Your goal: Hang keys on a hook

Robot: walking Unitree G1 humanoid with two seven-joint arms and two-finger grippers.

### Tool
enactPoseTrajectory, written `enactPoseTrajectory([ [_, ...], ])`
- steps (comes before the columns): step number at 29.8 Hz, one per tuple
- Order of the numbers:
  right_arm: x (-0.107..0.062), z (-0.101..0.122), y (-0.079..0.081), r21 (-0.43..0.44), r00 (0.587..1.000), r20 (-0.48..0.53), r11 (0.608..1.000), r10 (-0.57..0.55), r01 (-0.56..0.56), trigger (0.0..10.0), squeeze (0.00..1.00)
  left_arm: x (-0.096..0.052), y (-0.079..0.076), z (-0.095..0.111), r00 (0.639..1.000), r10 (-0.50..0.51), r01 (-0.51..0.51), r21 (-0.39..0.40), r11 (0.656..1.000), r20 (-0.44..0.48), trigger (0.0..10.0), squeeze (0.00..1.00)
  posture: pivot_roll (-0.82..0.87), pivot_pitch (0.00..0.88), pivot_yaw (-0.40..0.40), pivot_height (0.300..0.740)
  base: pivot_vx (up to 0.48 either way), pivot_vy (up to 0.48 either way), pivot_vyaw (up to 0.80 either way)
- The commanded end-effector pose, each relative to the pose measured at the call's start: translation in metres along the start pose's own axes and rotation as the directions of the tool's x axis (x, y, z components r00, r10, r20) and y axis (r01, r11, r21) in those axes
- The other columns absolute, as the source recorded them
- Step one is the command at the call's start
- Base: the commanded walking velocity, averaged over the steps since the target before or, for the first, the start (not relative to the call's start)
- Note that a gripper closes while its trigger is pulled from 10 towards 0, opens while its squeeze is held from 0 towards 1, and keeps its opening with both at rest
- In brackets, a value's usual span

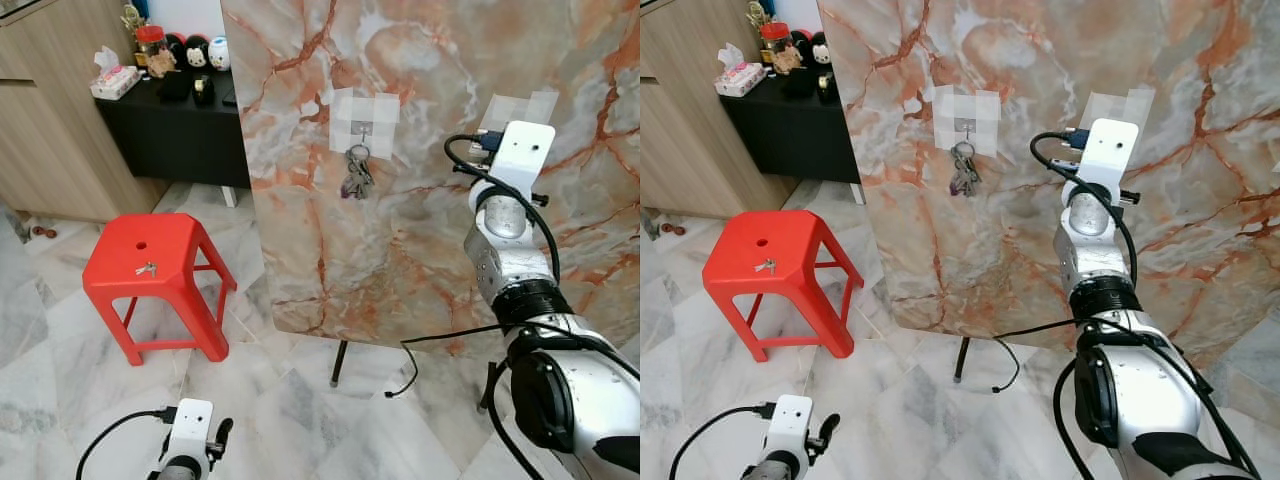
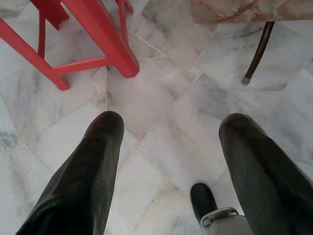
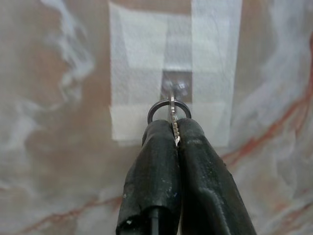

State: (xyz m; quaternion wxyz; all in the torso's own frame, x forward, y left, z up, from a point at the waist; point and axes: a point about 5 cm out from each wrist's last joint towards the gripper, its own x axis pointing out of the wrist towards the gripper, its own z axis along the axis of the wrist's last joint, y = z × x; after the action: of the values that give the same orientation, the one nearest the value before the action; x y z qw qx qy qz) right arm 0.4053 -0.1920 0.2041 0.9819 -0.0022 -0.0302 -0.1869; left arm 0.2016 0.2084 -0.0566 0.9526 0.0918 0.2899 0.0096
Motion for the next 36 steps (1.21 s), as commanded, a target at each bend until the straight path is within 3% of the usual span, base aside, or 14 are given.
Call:
enactPoseTrajectory([
  [1, 0.002, 0.005, -0.005, 0.012, 1.000, 0.008, 1.000, -0.019, 0.019, 10.0, 0.00, -0.002, 0.000, -0.006, 1.000, -0.009, 0.010, 0.021, 1.000, -0.028, 10.0, 0.00, 0.01, 0.064, -0.010, 0.740, 0.000, 0.000, 0.00],
  [22, 0.008, 0.009, -0.015, 0.006, 1.000, -0.001, 1.000, -0.030, 0.030, 10.0, 0.00, -0.002, 0.000, -0.005, 1.000, -0.009, 0.010, 0.032, 0.999, -0.028, 10.0, 0.00, 0.01, 0.054, -0.009, 0.740, 0.000, 0.000, 0.00],
  [36, 0.008, 0.007, -0.012, 0.003, 1.000, -0.016, 1.000, -0.007, 0.007, 10.0, 0.00, -0.001, 0.002, -0.004, 1.000, -0.006, 0.006, 0.031, 0.999, -0.025, 10.0, 0.00, 0.01, 0.053, -0.010, 0.740, 0.000, 0.000, 0.00],
])
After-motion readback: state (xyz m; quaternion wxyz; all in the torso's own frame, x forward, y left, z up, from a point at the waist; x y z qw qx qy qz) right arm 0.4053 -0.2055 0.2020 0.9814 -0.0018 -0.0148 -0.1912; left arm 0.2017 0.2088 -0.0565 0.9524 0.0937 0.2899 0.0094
